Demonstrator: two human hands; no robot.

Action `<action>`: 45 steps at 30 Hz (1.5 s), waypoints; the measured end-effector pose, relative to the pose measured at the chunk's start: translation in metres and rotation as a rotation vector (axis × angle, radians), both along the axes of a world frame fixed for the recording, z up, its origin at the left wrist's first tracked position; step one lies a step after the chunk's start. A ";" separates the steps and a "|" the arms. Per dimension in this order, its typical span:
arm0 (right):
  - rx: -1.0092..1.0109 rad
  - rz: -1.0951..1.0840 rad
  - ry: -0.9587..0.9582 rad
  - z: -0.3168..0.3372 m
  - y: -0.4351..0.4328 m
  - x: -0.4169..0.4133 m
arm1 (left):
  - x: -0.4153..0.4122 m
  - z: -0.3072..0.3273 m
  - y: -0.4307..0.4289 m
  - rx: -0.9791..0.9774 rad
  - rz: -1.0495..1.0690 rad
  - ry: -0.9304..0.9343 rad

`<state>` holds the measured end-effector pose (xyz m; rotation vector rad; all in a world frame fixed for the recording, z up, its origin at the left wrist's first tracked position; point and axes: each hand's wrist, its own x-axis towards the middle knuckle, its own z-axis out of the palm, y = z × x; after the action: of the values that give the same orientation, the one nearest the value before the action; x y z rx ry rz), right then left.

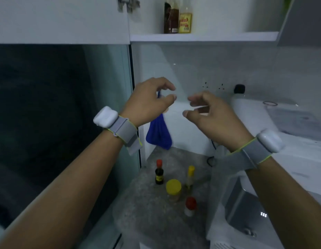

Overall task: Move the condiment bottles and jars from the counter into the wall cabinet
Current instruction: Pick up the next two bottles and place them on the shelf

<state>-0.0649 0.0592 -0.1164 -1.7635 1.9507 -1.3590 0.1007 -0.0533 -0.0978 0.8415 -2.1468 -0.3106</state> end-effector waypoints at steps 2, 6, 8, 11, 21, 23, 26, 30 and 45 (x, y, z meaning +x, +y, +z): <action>0.063 0.008 -0.052 -0.036 -0.003 0.002 | -0.002 -0.026 -0.007 0.069 -0.007 0.008; 0.212 -0.019 -0.133 -0.105 -0.013 0.004 | -0.006 -0.079 -0.026 0.208 -0.016 -0.010; 0.262 -0.043 -0.186 -0.135 -0.018 0.003 | -0.008 -0.107 -0.037 0.266 -0.016 -0.040; 0.353 -0.133 -0.270 -0.181 -0.029 -0.002 | -0.010 -0.153 -0.053 0.345 -0.022 -0.063; 0.484 -0.468 -0.352 -0.316 -0.083 -0.015 | -0.022 -0.311 -0.110 0.716 0.163 -0.096; 0.514 -0.531 -0.367 -0.331 -0.094 -0.018 | -0.024 -0.336 -0.121 0.751 0.197 -0.113; 0.569 -0.576 -0.394 -0.347 -0.114 -0.026 | -0.029 -0.367 -0.135 0.840 0.199 -0.138; 0.623 -0.609 -0.362 -0.362 -0.133 -0.040 | -0.038 -0.388 -0.135 0.844 0.243 -0.074; 0.748 -0.650 -0.273 -0.399 -0.169 -0.068 | -0.050 -0.442 -0.159 0.798 0.146 -0.093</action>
<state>-0.1331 -0.1094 -0.5158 -0.6048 2.4910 -0.7391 0.0511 -0.2121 -0.5395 1.4615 -2.0184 -1.1095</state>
